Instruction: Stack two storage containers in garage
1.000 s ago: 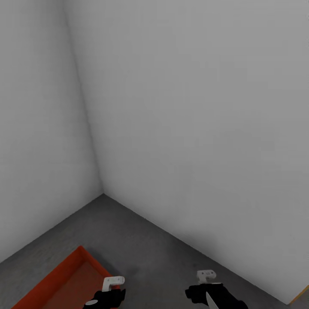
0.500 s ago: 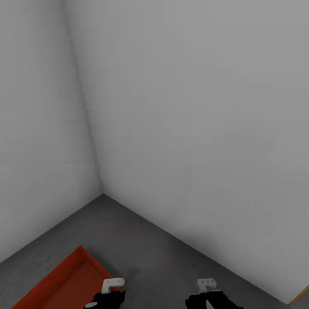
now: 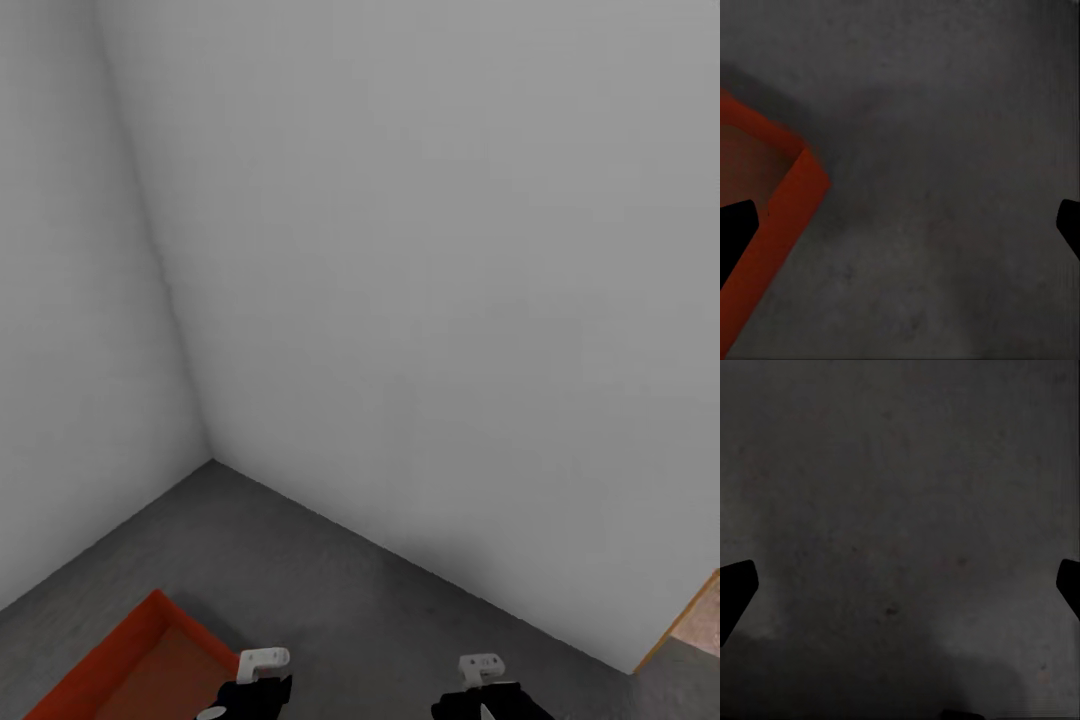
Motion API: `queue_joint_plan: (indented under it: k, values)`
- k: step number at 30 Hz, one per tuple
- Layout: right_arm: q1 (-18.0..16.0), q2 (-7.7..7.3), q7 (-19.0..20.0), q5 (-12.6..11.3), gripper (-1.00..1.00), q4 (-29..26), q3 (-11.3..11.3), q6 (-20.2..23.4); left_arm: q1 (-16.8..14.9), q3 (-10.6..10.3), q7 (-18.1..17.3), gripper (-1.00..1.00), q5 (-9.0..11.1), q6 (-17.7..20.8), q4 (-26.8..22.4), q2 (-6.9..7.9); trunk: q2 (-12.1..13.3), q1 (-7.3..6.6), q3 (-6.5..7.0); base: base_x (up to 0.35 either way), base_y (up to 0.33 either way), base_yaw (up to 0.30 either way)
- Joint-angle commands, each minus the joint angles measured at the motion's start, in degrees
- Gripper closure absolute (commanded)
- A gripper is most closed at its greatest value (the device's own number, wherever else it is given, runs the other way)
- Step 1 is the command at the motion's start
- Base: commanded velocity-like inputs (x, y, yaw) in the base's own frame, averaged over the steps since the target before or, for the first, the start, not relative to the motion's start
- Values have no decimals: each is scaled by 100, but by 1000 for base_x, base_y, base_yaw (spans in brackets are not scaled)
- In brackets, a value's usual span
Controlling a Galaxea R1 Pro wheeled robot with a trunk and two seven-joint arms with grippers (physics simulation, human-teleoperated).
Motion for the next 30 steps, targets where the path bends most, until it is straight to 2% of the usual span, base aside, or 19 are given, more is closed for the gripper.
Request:
queue_joint_plan:
  k: [1, 16, 30]
  values:
    - [-1, -2, 16, 24, -100, -10, 2, 33, -1, 44, -12, -100, -55, -22, 1, -5, -2, -1, -5, 0, 0, -277]
    - [0, -2, 17, 25, -100, -7, 0, 34, 4, 35, -8, -100, -65, -35, 1, -3, -2, -1, -5, 0, -41, -284]
    - [0, -1, 17, 25, -100, -7, 3, 35, 4, 34, -7, -100, -65, -42, 1, -2, -2, -1, -5, 0, -251, -286]
